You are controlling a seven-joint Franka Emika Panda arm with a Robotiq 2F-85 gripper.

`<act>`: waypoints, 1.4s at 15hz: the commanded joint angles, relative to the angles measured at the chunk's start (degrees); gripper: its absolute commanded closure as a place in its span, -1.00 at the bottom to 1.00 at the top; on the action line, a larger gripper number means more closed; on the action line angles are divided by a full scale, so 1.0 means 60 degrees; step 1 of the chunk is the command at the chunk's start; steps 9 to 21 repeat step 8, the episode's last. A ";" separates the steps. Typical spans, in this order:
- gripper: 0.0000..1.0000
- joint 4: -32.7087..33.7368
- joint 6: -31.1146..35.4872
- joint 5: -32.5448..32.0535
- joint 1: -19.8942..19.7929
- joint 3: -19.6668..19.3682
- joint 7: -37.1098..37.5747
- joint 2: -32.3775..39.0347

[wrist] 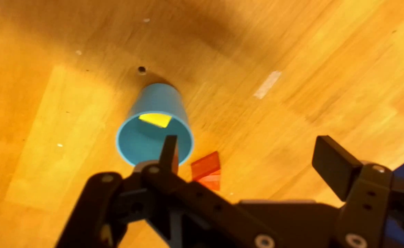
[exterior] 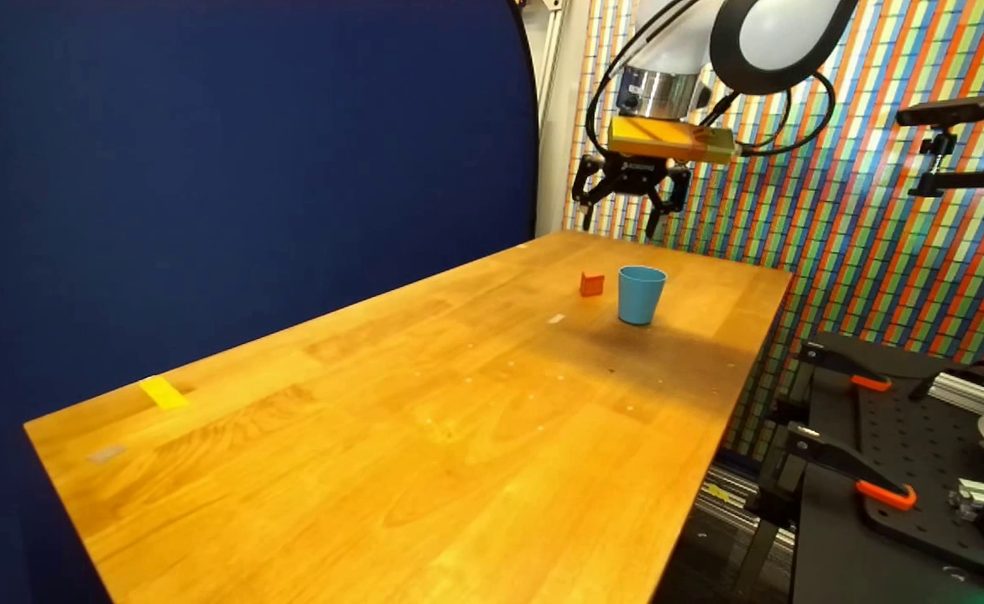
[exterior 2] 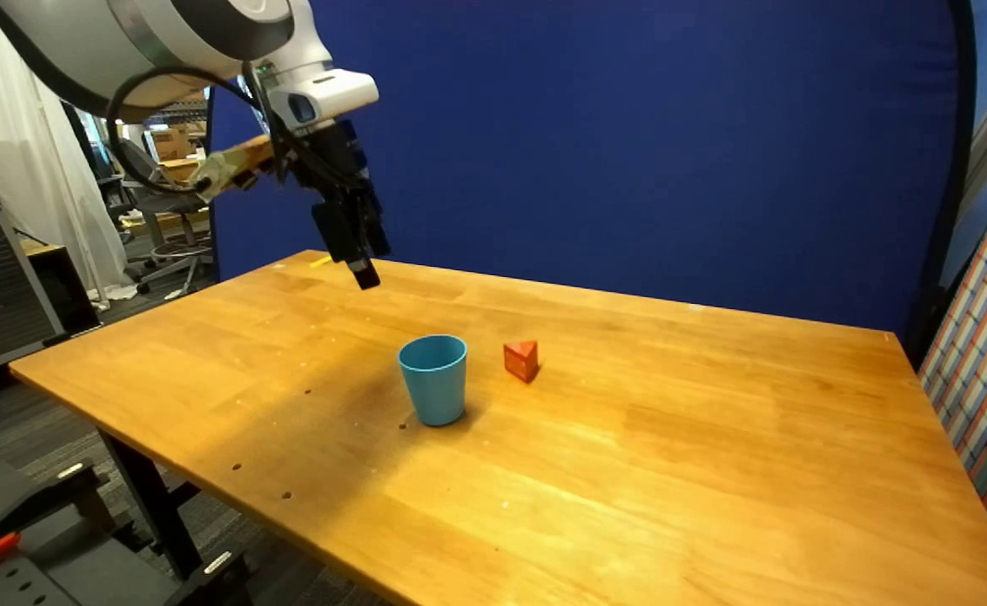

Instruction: Put the yellow block in the blue cup

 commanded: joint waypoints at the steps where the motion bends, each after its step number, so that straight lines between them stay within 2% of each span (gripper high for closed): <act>1: -1.00 0.0280 -0.0919 0.2132 0.0420 0.0754 -0.2578 -0.1195; 2: -1.00 0.0505 -0.1339 0.2749 0.0586 0.0922 -0.3279 -0.1411; 3: -1.00 0.0732 -0.1773 0.3216 0.1200 0.0515 -0.3969 -0.1654; 5: -1.00 0.1290 -0.2713 0.3951 0.1709 0.0226 -0.5303 -0.2066; 6: -1.00 0.0894 -0.1910 0.3471 0.0781 0.1097 -0.4183 -0.1551; 8: -1.00 0.1212 -0.2497 0.3873 0.0989 0.1024 -0.4874 -0.1919; 21: -1.00 0.1212 -0.2497 0.3873 0.0989 0.1024 -0.4874 -0.1919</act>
